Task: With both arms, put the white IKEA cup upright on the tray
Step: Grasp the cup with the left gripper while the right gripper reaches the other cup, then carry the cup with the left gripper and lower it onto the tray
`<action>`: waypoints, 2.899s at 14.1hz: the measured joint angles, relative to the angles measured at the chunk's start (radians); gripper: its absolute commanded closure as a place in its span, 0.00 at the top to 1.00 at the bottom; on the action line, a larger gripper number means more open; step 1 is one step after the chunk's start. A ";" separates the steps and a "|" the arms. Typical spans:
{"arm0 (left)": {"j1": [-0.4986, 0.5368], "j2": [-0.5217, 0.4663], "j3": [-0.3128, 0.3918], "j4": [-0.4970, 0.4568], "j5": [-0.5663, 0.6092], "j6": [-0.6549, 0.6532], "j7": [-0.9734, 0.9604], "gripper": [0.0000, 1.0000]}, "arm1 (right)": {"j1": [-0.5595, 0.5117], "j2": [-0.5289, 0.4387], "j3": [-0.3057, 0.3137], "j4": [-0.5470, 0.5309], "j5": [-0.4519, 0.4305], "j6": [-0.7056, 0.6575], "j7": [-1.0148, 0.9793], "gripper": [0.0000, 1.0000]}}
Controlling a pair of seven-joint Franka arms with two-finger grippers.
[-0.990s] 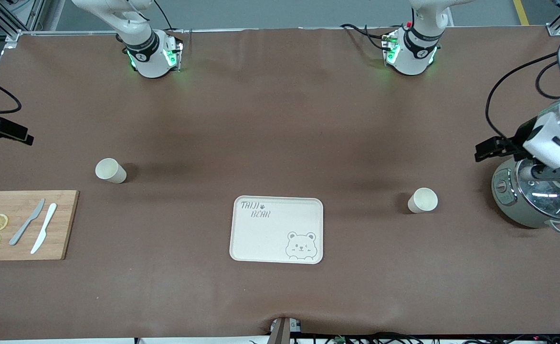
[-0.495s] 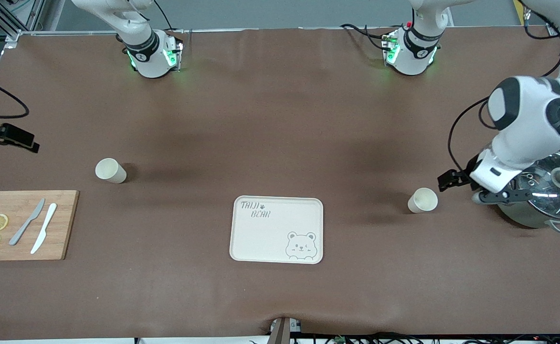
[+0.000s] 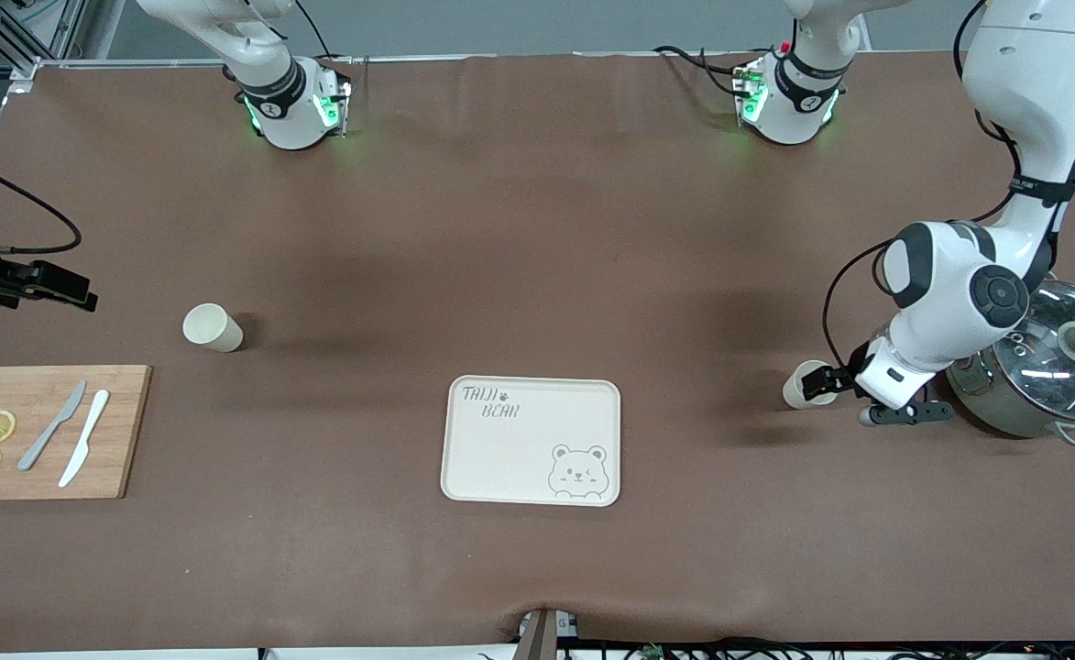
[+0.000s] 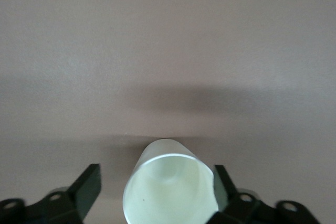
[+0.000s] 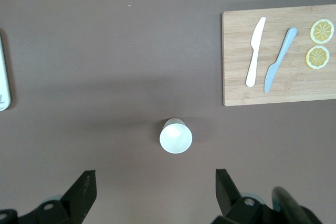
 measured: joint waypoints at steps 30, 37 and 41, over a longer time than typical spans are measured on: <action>-0.002 -0.028 -0.043 0.017 0.000 -0.041 -0.003 0.00 | -0.088 0.088 -0.008 -0.438 -0.004 0.386 -0.037 1.00; -0.136 -0.013 -0.049 0.219 0.000 -0.243 -0.209 0.00 | -0.133 0.063 -0.009 -0.693 -0.003 0.698 -0.105 1.00; -0.244 0.060 -0.051 0.345 -0.001 -0.252 -0.382 0.00 | -0.136 0.061 -0.007 -0.769 0.013 0.753 -0.119 0.70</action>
